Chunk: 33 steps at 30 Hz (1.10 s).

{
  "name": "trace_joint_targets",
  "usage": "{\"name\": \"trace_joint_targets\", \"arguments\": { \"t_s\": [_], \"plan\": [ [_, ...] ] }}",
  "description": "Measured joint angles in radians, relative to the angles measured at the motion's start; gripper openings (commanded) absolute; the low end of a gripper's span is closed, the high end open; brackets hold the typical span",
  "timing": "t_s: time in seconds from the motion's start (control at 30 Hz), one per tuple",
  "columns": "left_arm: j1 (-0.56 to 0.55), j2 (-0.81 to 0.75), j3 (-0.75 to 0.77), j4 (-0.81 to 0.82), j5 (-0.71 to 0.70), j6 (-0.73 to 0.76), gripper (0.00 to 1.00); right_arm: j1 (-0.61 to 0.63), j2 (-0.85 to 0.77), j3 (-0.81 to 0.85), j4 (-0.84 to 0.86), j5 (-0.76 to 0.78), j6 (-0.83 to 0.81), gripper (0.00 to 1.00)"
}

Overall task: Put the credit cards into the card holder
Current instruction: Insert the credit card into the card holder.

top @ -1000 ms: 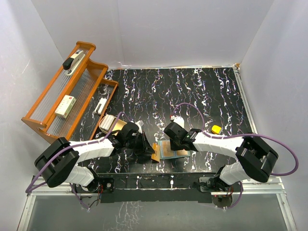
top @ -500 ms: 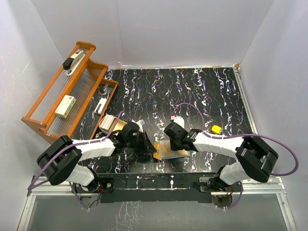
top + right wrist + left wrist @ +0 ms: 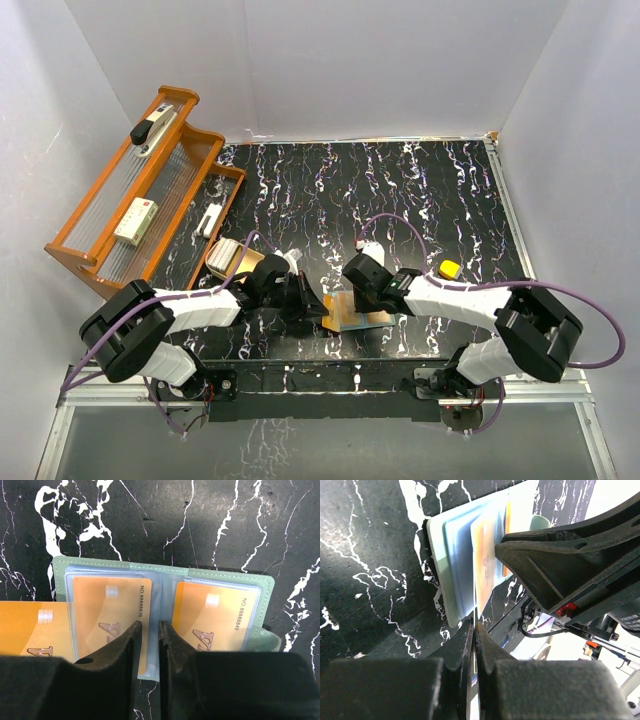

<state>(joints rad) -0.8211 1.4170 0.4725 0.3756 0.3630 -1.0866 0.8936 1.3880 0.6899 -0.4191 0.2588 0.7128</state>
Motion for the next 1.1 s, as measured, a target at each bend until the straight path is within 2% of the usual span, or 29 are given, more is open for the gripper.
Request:
{"name": "trace_joint_targets", "arguments": {
  "t_s": [0.23,0.5,0.67,0.93,1.1],
  "plan": [
    [-0.001,0.000,-0.010,0.068,0.013,-0.018,0.00,0.000,-0.061,0.027,-0.080,0.027,-0.012,0.39],
    [-0.002,0.000,-0.010,0.096,0.018,-0.025,0.00,-0.037,-0.123,0.103,-0.193,0.137,-0.037,0.57],
    [-0.003,0.002,-0.010,0.096,0.019,-0.025,0.00,-0.089,-0.123,0.102,-0.262,0.177,-0.042,0.57],
    [-0.011,0.028,-0.005,0.085,0.018,-0.017,0.00,-0.131,-0.087,0.079,-0.261,0.167,-0.051,0.56],
    [-0.018,0.029,0.013,0.071,0.013,-0.006,0.00,-0.131,-0.025,0.039,-0.255,0.151,-0.045,0.47]
  ]
}}
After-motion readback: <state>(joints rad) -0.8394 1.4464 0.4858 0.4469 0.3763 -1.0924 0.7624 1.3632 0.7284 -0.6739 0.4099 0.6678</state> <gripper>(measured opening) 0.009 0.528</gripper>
